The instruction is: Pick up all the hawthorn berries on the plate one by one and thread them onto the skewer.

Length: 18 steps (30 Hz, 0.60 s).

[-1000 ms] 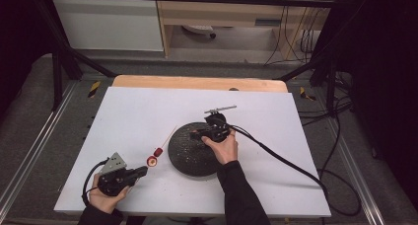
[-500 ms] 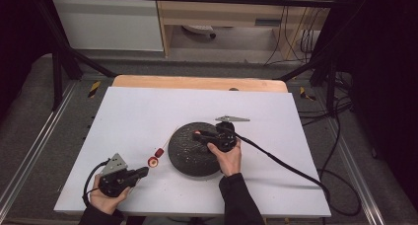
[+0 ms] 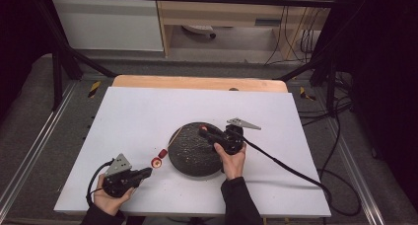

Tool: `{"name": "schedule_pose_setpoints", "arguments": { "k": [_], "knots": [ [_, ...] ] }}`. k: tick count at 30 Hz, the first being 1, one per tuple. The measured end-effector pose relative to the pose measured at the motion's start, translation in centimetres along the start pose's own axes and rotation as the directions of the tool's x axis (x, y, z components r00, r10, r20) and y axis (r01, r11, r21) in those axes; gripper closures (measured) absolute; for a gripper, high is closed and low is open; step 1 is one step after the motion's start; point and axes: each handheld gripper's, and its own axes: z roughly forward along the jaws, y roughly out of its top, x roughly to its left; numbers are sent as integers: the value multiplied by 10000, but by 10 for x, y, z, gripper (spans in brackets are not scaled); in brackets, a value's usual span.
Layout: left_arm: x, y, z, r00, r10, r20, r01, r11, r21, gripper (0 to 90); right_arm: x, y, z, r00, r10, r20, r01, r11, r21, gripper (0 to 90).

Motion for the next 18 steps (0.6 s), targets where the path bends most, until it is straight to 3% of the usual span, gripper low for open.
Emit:
{"name": "schedule_pose_setpoints", "arguments": {
  "k": [9,18],
  "knots": [
    [-7,7,3,9999,-86,81,86,9999,-76,881,-2,4,-4,9998,149,-98,-158,9938,-1097,617],
    [-19,16,8,9994,-209,293,210,9998,-8,880,-1,9,-6,9996,234,-162,-258,9850,-1708,616]
  ]
}}
